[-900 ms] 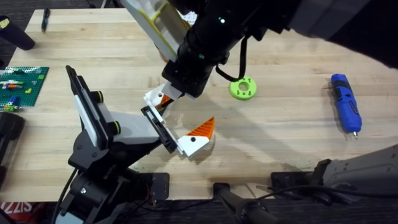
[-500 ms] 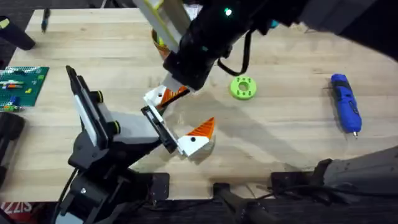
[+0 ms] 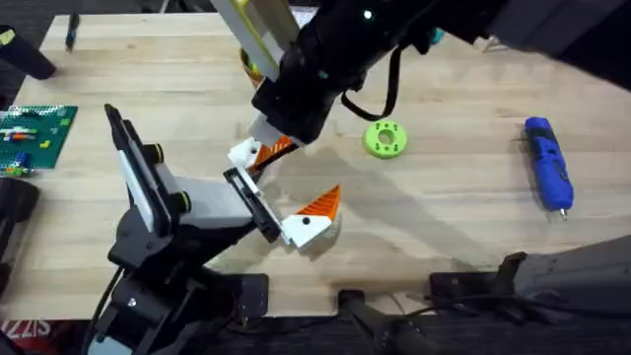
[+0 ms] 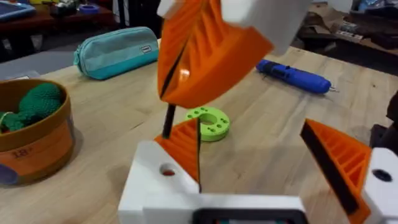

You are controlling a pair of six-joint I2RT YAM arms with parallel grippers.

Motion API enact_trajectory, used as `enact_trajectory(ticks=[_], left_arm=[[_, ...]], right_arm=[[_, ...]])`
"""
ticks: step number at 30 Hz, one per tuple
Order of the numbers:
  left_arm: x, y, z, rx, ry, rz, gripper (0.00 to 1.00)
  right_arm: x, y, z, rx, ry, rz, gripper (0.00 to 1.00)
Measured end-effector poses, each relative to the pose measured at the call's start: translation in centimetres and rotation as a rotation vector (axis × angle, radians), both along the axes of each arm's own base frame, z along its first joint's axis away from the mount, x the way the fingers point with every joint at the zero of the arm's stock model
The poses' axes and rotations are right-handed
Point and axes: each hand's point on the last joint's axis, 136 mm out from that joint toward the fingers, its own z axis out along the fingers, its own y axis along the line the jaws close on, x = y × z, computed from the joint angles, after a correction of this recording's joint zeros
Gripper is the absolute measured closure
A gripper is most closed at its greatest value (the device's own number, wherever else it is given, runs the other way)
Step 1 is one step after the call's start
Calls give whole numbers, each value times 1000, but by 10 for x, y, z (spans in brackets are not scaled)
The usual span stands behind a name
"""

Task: Pick up the gripper from the table and insert it into the empty holder that is missing its gripper. Then pick up a screw, insert it into the mounting hole, and use the screwdriver to tighten it. Finally, clean up the table by picking up the vegetable and placing it into the bucket.

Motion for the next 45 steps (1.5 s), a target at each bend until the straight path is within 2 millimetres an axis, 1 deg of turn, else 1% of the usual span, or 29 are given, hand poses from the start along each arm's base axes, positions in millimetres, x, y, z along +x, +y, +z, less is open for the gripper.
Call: enact_trajectory(ticks=[12, 24, 33, 45], left_arm=[[0, 0, 0, 0, 0, 0, 16], [0, 0, 0, 0, 0, 0, 15], [0, 0, 0, -2, 4, 3, 14], [1, 0, 0, -2, 4, 4, 14]], right_arm=[[-8, 5, -1, -1, 2, 22, 993], [-6, 7, -9, -18, 14, 22, 994], [-5, 10, -24, -50, 43, 24, 993], [-5, 10, -25, -49, 46, 26, 993]])
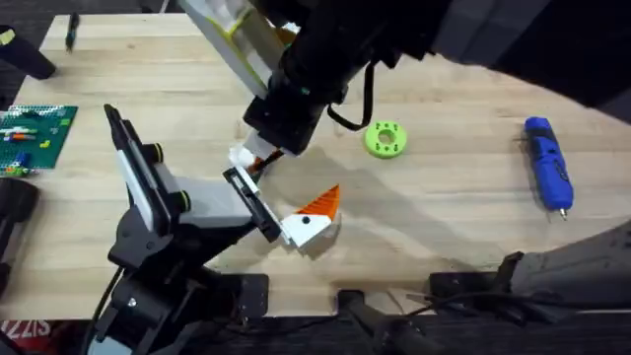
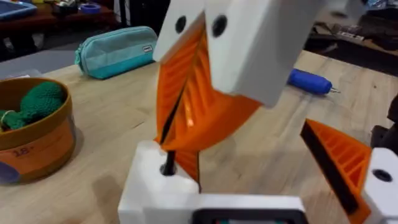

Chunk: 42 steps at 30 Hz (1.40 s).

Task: Pick up the gripper from the table and insert it into the empty holder that is missing its gripper. Then pick up a screw, insert it into the mounting hole, and use the screwdriver to tighten it. Finally, clean up the table by picking up the vegetable and placing it into the bucket.

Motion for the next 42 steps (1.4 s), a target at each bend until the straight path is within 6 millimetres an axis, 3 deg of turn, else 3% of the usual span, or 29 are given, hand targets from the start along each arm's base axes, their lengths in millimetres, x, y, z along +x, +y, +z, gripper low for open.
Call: enact_trajectory(ticks=[24, 42], left_arm=[[0, 0, 0, 0, 0, 0, 14], [0, 0, 0, -4, 6, 4, 14]], right_arm=[[-2, 9, 3, 25, -19, 17, 995], [-3, 8, -6, -4, -4, 21, 993]])
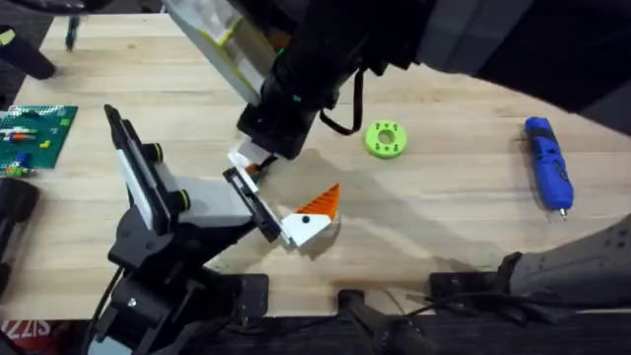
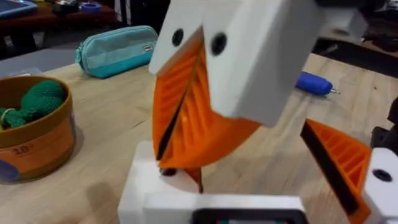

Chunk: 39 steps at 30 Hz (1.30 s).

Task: Pick up the gripper from the table and insert it into the empty holder that is missing its gripper. Then pick up a screw, insert it into the mounting hole, and use the screwdriver to tighten it. Finally, clean up the table by picking up the vegetable and placing it into the bucket.

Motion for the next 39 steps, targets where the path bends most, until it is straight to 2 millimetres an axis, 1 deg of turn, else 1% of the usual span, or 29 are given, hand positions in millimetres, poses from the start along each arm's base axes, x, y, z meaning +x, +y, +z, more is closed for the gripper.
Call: enact_trajectory(ticks=[9, 10, 11, 12, 13, 14, 15, 17, 18, 20, 23, 25, 28, 34, 36, 39], left_arm=[[0, 0, 0, 0, 0, 0, 14], [0, 0, 0, 0, 0, 0, 14], [0, 0, 0, 0, 0, 1, 14], [0, 0, 0, 0, 0, 3, 14], [1, 0, 0, 0, 0, 4, 14], [1, 1, 0, 0, 1, 6, 14], [1, 1, 0, -2, 3, 9, 14], [1, 1, 0, -2, 3, 9, 14], [1, 1, 0, -2, 2, 9, 14], [1, 1, 0, -1, 2, 7, 14], [1, 1, 0, -1, 1, 5, 14], [1, 1, 0, 0, 0, 5, 14], [1, 1, 0, 0, -1, 5, 15], [1, 1, 0, 0, -1, 5, 14], [1, 1, 0, 0, -1, 5, 14], [1, 1, 0, 0, -1, 5, 15]], right_arm=[[0, 0, 0, 0, 0, 0, 993], [0, 0, 0, 0, 0, 1, 967], [0, 0, 0, -1, 2, -2, 878], [-1, -1, 0, -2, 6, 2, 713], [-2, 0, 0, -1, 6, 4, 586], [-2, 0, 0, -2, 5, 2, 481], [0, -1, 0, -5, -3, 1, 331], [6, -4, 0, -12, -21, -14, 119], [10, -6, 0, -14, -31, -21, 38], [11, -7, 2, -12, -33, -25, 9], [8, -7, 7, 2, -33, -21, 8], [7, -9, 13, 16, -35, -19, 8], [7, -15, 28, 48, -52, -28, 8], [23, -43, 59, 102, -95, -102, 8], [31, -52, 65, 113, -107, -132, 8], [43, -64, 69, 119, -115, -175, 7]])
